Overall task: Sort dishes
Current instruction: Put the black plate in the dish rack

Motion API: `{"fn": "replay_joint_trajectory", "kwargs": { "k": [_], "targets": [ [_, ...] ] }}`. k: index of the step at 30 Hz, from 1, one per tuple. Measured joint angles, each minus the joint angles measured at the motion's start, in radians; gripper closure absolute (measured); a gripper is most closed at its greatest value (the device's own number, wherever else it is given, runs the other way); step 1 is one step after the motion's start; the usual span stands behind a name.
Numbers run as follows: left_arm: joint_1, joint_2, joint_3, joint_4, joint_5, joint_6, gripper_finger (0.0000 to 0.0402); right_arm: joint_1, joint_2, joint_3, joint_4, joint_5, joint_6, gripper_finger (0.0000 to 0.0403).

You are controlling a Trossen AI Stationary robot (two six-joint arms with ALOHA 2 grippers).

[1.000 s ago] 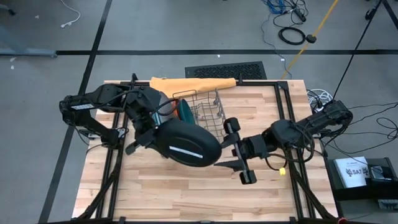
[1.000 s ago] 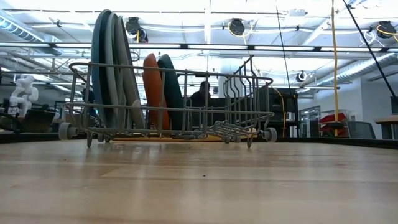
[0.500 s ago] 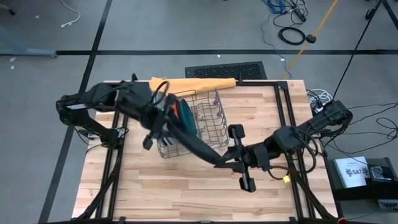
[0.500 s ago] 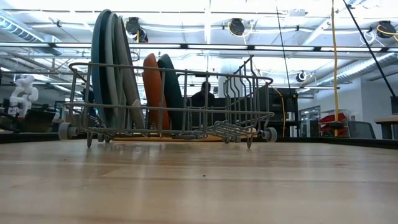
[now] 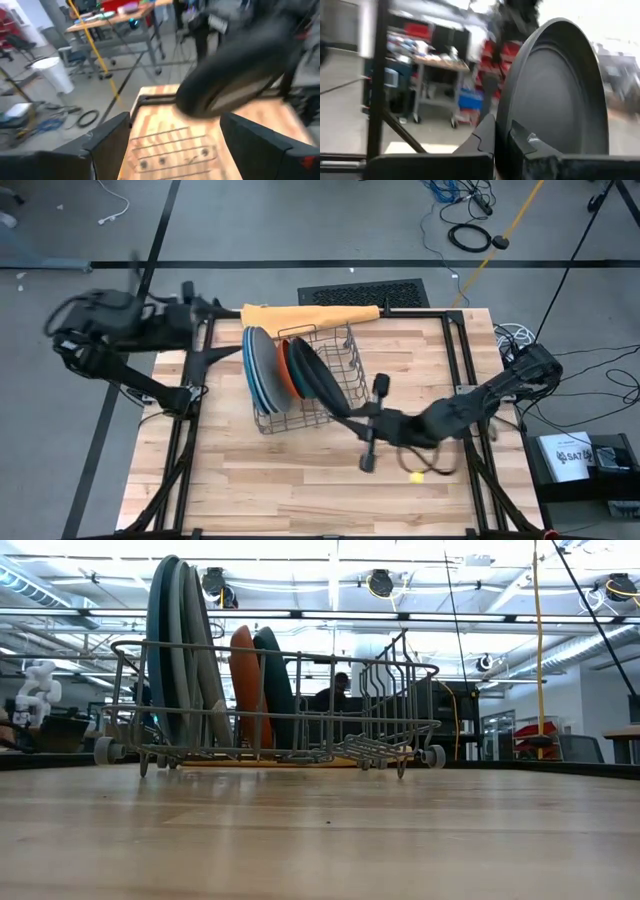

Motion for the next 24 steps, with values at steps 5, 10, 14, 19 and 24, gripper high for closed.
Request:
{"fn": "replay_joint_trajectory", "kwargs": {
  "k": [5, 10, 14, 19, 24],
  "targets": [
    [-0.033, -0.051, -0.023, 0.017, 0.003, -0.033, 0.0101, -0.074, 0.052, -0.068, 0.021, 0.129, 0.251, 0.0398],
    [-0.038, -0.056, -0.055, 0.040, -0.015, -0.033, 0.0103, -0.190, 0.068, -0.223, 0.185, 0.146, 0.477, 0.0398],
    [-0.037, -0.059, -0.094, 0.040, -0.014, -0.033, 0.0103, -0.274, 0.066, -0.343, 0.328, 0.032, 0.640, 0.0398],
    [-0.038, -0.057, -0.136, 0.046, -0.003, -0.035, 0.0103, -0.330, 0.079, -0.413, 0.346, -0.026, 0.770, 0.0398],
    [-0.038, -0.061, -0.152, 0.067, 0.003, -0.034, 0.0103, -0.374, 0.149, -0.417, 0.355, -0.102, 0.839, 0.0398]
  ]
}}
